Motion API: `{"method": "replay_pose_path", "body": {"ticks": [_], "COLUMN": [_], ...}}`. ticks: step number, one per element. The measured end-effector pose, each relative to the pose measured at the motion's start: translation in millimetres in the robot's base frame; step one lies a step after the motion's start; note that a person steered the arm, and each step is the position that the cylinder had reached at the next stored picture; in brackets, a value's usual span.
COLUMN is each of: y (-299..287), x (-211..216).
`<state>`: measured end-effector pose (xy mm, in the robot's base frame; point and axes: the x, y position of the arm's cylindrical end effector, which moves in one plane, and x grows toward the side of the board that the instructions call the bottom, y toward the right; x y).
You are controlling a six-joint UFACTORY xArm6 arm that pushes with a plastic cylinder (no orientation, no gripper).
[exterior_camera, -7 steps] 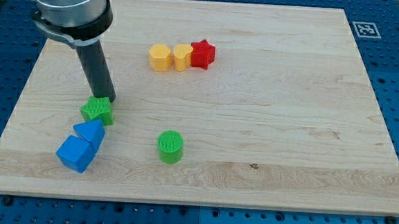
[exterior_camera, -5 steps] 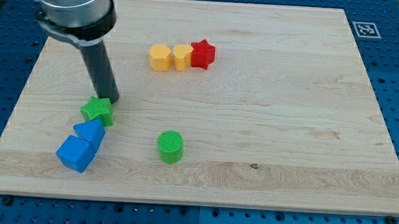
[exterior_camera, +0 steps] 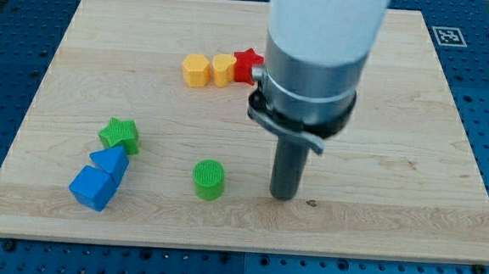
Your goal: Push the green circle slightly up
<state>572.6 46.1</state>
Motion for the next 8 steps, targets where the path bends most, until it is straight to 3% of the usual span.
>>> {"method": "replay_pose_path", "body": {"ticks": [1,8], "y": [0,-65], "x": [25,14]}}
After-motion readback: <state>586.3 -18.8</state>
